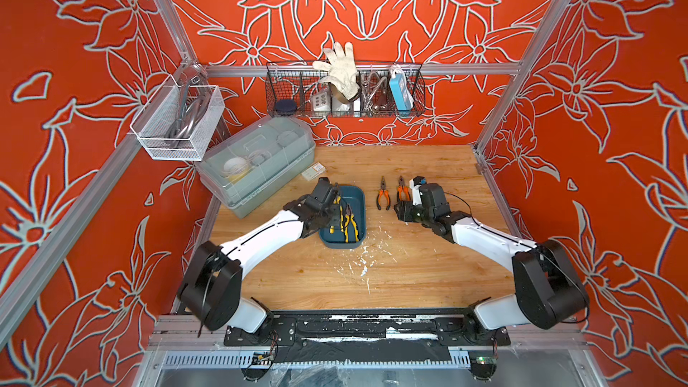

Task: Take the pliers out of the storage box
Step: Pick up the pliers from the storage box, then place the pliers at the center of the board.

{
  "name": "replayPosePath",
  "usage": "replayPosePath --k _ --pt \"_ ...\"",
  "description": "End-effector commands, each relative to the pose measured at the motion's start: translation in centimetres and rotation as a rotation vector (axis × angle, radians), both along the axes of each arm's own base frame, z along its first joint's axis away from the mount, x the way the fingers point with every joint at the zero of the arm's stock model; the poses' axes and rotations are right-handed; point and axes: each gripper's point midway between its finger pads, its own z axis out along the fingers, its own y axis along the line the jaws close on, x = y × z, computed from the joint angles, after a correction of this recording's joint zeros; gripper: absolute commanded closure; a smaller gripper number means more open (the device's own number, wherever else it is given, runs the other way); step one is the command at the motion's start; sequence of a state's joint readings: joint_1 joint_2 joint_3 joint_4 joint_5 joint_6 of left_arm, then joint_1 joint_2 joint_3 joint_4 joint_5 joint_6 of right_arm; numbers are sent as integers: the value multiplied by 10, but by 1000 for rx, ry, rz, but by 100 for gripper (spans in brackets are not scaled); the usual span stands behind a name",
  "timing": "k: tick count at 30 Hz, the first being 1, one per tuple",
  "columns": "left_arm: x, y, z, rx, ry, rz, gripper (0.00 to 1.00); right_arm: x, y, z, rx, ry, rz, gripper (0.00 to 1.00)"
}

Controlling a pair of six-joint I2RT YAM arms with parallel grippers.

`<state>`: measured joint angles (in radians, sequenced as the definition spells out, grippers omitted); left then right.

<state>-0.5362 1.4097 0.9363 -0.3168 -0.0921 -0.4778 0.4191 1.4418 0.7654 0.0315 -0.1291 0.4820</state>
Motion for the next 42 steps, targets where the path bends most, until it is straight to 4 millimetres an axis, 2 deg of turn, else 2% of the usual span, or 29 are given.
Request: replayPosePath --k 1,5,8,12,14,18,26,31,42 --pt "7 -26 33 -243 -147 -22 100 0 -7 5 -3 -33 -40 40" --pt "-2 -26 39 -305 -177 -22 100 -1 -6 5 5 -32 -44 39" --pt "-10 -35 38 -399 -220 -67 100 -1 0 2 43 -12 -35 40" --pt "-18 -48 34 -400 -182 -136 100 -7 28 6 196 16 51 40" --pt "-24 -56 35 -378 -182 -182 100 -13 48 18 320 9 128 39" --pt "-30 -60 26 -352 -189 -201 100 -21 67 34 446 0 203 39" --pt "-22 -54 10 -266 -146 -164 100 -39 105 41 468 -7 345 39" --pt "-18 -52 -1 -228 -105 -131 100 -53 129 39 369 -15 428 38" --pt "-22 -65 -6 -283 -59 -158 100 -62 155 27 387 46 504 38"
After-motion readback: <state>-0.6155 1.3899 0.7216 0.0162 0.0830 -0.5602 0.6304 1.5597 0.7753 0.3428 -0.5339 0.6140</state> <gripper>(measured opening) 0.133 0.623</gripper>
